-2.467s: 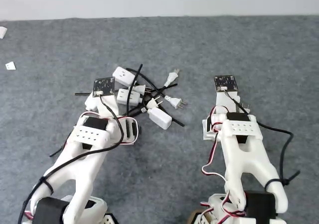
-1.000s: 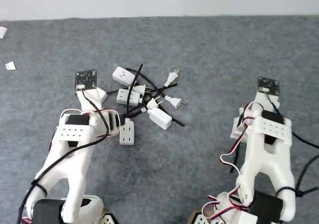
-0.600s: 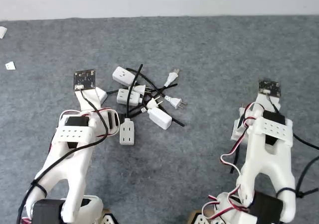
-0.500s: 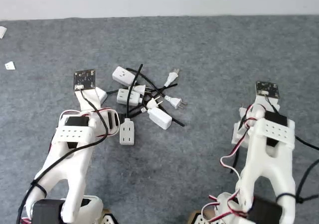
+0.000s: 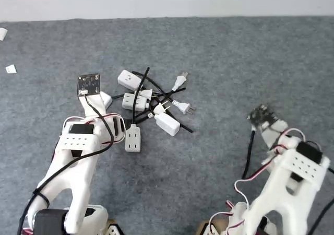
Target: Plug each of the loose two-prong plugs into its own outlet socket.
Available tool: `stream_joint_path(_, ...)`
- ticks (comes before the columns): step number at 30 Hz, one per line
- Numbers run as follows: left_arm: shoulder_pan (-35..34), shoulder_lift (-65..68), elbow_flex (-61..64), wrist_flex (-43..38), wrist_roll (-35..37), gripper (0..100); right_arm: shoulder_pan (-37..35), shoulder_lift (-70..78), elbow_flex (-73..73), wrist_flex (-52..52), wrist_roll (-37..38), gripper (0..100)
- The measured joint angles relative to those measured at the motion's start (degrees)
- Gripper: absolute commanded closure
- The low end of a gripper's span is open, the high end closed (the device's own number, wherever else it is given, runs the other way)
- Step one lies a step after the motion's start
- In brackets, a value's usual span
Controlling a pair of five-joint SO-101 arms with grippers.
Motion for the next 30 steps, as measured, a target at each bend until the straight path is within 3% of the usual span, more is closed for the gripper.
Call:
stream_joint_path(16, -0.3, 0.0, 0.0, -1.6, 0.0, 74, -2.8, -1.2, 10.2, -1.9, 33.1, 88.1)
stream_joint_path(30, -1.2, 0.0, 0.0, -1.6, -3.1, 74, -3.5, -1.2, 11.7, -1.9, 50.3, 79.7)
